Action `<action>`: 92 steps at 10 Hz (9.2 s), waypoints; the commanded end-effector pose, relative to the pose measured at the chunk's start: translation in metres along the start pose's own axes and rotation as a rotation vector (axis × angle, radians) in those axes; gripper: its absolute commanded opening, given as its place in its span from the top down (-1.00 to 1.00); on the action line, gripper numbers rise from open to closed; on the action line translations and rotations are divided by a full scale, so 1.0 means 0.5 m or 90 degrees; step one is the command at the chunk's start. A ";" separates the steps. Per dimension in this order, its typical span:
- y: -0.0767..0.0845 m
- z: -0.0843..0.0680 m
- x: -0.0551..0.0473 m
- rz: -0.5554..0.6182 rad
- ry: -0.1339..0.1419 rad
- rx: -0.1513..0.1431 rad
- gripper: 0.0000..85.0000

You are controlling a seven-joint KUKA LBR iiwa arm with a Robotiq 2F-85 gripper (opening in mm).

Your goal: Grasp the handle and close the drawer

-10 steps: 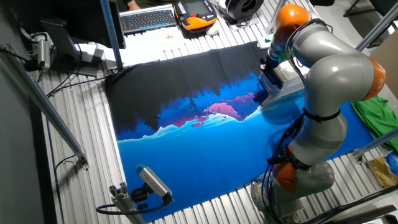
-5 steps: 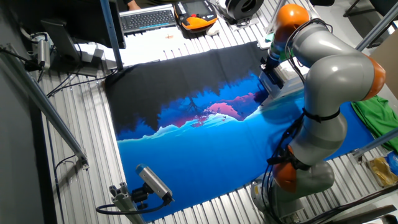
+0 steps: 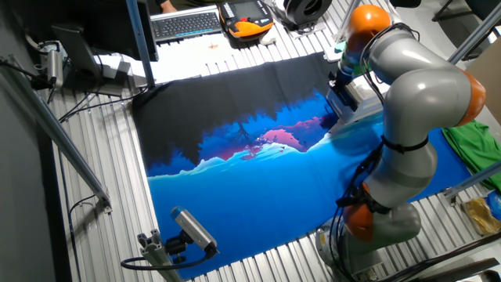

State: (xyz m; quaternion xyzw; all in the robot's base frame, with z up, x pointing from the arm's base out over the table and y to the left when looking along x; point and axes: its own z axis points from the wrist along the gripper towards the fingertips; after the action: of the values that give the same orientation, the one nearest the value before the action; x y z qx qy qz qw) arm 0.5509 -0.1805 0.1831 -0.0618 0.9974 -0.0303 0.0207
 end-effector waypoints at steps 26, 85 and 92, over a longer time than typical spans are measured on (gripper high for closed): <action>-0.008 0.003 -0.003 -0.055 -0.006 -0.003 1.00; -0.083 0.015 -0.018 -0.181 -0.026 0.015 1.00; -0.084 0.015 -0.019 -0.203 -0.032 0.018 1.00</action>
State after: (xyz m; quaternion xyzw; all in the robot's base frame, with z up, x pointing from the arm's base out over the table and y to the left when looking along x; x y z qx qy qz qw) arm 0.5657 -0.2216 0.1785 -0.2198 0.9736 -0.0449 0.0412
